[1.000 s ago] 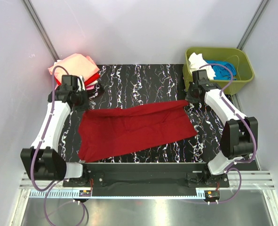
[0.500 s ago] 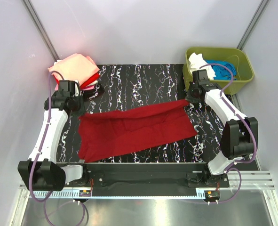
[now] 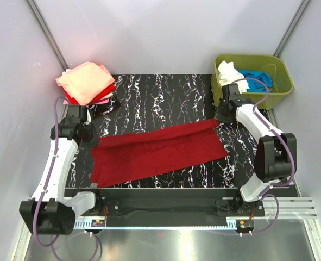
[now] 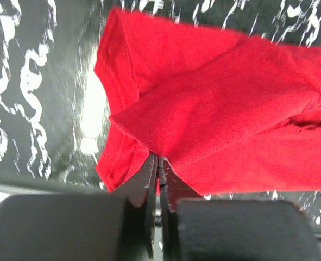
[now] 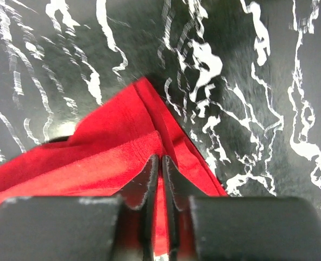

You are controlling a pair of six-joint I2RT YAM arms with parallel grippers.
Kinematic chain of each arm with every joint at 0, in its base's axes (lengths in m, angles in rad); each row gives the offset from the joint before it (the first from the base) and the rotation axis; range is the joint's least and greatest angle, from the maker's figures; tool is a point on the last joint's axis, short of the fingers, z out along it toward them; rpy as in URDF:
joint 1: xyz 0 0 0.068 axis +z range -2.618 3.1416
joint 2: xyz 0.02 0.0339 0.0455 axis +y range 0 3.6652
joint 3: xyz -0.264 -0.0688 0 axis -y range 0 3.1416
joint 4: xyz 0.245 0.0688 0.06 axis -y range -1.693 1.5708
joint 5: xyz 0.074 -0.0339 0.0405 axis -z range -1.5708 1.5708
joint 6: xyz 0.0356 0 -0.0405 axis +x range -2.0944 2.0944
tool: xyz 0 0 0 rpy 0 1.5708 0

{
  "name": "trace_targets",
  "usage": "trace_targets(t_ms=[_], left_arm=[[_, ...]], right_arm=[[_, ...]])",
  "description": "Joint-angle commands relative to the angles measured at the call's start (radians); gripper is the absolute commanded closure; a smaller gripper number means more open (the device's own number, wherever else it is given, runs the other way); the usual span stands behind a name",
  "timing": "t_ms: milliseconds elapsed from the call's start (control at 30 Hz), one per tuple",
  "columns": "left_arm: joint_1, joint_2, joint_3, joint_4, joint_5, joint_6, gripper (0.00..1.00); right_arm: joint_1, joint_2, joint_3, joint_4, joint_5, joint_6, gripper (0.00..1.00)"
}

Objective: Fold and stack the t-shirts
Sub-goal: Fold the tshirt

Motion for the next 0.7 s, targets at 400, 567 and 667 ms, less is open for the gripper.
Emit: trace_targets(t_ms=[400, 567, 667], left_arm=[[0.006, -0.201, -0.174, 0.002, 0.163, -0.170, 0.38], [-0.024, -0.136, -0.214, 0.091, 0.129, -0.237, 0.45], [-0.047, -0.083, -0.192, 0.108, 0.091, -0.268, 0.45]], right_arm=[[0.037, -0.108, -0.057, 0.006, -0.041, 0.074, 0.22], [0.111, 0.019, -0.030, 0.022, -0.119, 0.035, 0.26], [0.115, 0.099, -0.007, 0.028, -0.208, 0.015, 0.27]])
